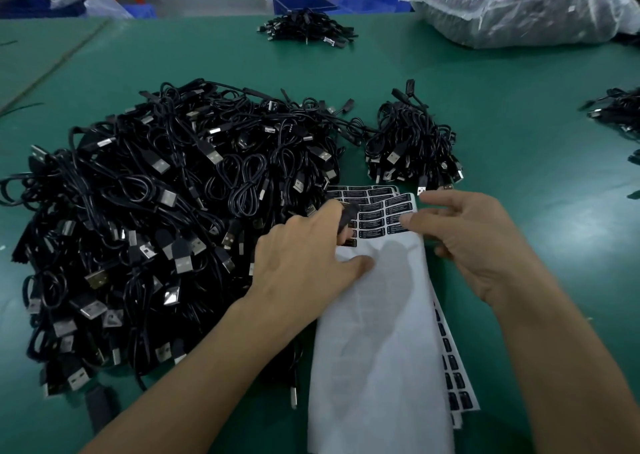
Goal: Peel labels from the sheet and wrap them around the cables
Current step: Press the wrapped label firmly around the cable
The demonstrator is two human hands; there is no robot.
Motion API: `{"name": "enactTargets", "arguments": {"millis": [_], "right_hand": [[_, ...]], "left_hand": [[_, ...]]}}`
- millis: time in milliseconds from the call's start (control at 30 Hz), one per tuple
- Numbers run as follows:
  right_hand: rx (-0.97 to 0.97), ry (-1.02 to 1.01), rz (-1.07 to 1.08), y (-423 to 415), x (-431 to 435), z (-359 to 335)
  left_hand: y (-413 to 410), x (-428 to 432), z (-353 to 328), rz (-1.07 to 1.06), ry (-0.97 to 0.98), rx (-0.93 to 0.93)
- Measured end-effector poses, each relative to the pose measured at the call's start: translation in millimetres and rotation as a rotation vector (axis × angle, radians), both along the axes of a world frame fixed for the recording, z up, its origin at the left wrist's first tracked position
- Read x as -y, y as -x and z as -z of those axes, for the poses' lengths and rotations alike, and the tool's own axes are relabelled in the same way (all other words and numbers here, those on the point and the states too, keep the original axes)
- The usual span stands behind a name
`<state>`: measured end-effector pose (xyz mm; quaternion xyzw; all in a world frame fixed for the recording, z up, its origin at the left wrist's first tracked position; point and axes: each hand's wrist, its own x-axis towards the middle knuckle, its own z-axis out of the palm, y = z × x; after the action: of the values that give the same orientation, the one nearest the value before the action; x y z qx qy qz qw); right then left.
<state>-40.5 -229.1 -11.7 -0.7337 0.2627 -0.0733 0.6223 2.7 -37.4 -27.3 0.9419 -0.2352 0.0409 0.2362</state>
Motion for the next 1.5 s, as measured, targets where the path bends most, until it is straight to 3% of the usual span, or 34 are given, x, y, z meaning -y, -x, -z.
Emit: {"name": "enactTargets", "arguments": {"millis": [133, 267, 433, 667, 967, 1500], "right_hand": [[0.007, -0.023, -0.074, 1.9, -1.8, -1.0], [-0.072, 0.044, -0.221, 3.1, -12.2, -2.4], [-0.019, 0.181, -0.257, 4.8, -23.9, -2.5], [0.005, 0.052, -0.207, 2.0, -25.6, 1.2], [-0.029, -0.157, -0.183, 0.1, -29.7, 2.4], [0.019, -0.223, -0.168, 2.9, -36.9, 0.3]], "left_hand": [[-2.1, 0.4, 1.2, -0.033, 0.07, -0.039], [-3.0, -0.4, 0.6, -0.046, 0.081, -0.045], [-2.4, -0.2, 0.6, -0.054, 0.116, -0.038], [-0.2, -1.1, 1.0, -0.074, 0.231, -0.015], [0.0, -1.5, 0.7, -0.066, 0.239, -0.032], [2.2, -3.7, -3.6, -0.048, 0.347, -0.079]]}}
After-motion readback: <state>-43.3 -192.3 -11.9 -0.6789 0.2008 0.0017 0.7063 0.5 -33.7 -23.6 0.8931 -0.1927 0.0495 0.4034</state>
